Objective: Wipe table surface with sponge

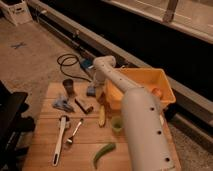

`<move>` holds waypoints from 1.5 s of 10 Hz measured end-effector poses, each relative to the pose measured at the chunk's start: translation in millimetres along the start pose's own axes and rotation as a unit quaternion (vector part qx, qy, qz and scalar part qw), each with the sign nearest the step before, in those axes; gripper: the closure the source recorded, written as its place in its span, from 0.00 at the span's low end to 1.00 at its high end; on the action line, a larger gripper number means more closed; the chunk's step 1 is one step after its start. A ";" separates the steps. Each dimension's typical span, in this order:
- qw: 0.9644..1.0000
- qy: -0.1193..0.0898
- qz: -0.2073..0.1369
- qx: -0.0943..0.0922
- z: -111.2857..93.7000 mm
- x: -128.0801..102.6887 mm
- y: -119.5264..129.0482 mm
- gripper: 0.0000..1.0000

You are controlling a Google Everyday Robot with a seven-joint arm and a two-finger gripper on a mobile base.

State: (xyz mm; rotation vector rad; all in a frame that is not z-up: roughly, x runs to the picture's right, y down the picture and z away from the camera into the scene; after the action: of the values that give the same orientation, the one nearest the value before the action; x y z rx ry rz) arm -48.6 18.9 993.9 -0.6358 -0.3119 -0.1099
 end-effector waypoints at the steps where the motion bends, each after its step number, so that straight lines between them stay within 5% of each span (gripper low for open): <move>1: 1.000 -0.002 -0.002 -0.002 1.9 -0.2 0.8 0.44; 7: 0.999 -0.018 -0.030 0.021 -16.0 -22.9 2.5 0.99; 11: 0.997 -0.035 -0.066 0.015 -31.8 -55.4 22.2 1.00; 15: 0.999 -0.018 -0.047 0.007 -32.5 -34.7 26.0 1.00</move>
State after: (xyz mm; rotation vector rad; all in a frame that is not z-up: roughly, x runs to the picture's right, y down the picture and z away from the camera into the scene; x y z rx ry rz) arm -68.2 20.3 943.4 -0.6106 -0.3764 -0.1870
